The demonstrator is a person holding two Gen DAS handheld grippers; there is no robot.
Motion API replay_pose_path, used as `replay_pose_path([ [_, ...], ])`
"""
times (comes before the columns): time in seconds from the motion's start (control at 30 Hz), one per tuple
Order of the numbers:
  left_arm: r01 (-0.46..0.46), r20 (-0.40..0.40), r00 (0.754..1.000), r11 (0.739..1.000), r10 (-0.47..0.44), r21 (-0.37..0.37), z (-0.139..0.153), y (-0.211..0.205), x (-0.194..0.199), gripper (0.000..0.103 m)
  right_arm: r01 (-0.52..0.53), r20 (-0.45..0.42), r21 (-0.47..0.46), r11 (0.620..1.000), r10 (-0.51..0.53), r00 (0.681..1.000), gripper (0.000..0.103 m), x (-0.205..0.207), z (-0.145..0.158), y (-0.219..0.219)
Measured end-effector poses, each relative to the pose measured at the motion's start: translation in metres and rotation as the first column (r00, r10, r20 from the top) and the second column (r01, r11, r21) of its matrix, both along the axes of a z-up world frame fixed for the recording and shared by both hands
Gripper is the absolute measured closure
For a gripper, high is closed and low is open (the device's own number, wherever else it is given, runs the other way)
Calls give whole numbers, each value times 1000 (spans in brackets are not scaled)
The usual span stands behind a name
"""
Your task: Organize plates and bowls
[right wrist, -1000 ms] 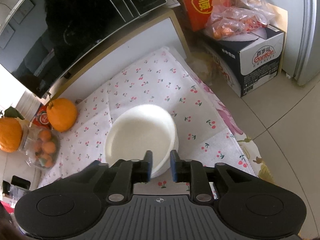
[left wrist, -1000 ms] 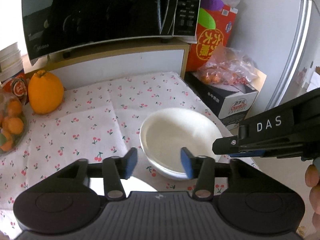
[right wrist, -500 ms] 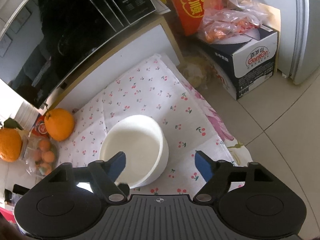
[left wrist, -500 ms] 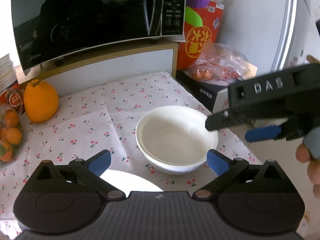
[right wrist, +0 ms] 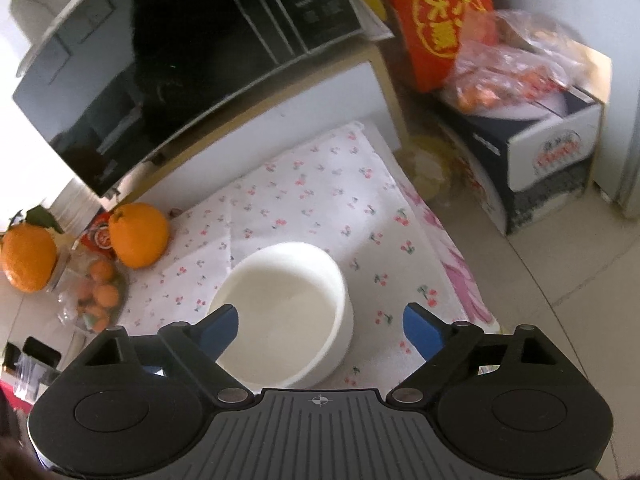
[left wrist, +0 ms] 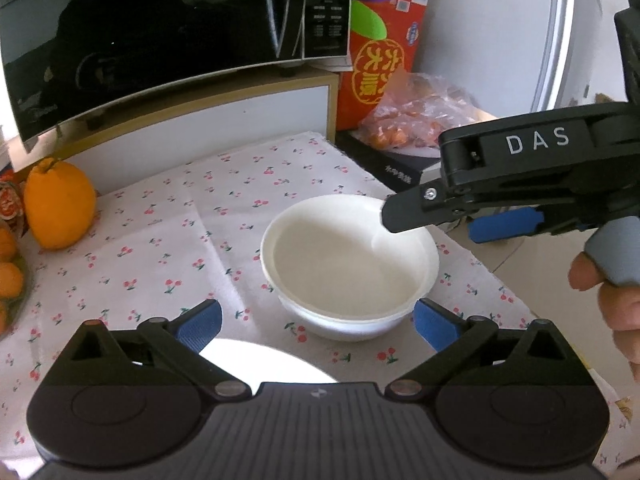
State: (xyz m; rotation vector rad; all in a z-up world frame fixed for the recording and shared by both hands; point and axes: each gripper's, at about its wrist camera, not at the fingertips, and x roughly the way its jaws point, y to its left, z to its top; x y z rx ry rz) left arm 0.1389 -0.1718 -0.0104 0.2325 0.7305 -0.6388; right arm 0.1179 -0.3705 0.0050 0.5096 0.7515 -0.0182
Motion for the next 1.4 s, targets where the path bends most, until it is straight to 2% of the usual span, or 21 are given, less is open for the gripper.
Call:
replay_pose_path([
  [0.17, 32, -36, 999, 999, -34, -42, -6, -1, 9, 1, -86, 55, -59, 995, 89, 995, 12, 6, -4, 3],
  [0.33, 61, -87, 994, 996, -67, -68, -9, -2, 17, 0, -105, 73, -30, 994, 107, 992, 12, 13, -6, 1],
  [0.5, 79, -126, 988, 995, -87, -68, -12, -5, 23, 0, -116, 55, -47, 992, 118, 991, 12, 23, -9, 7],
  [0.7, 89, -135, 986, 994, -96, -58, -15, -10, 26, 1, -128, 20, -62, 990, 129, 991, 15, 32, -13, 16],
  [0.87, 116, -130, 984, 992, -122, -53, -15, -13, 26, 13, -131, -12, -93, 987, 131, 991, 27, 36, -15, 23],
  [1.1, 104, -121, 987, 993, -109, -51, -14, -13, 26, 13, -96, -27, -88, 992, 94, 995, 50, 36, -14, 15],
  [1.2, 96, -121, 987, 993, -103, -63, -12, -11, 25, 13, -86, -31, -94, 992, 84, 996, 55, 36, -13, 15],
  [1.4, 85, -103, 990, 993, -94, -87, -5, -9, 22, 13, -67, -17, -103, 992, 65, 998, 56, 33, -4, 16],
])
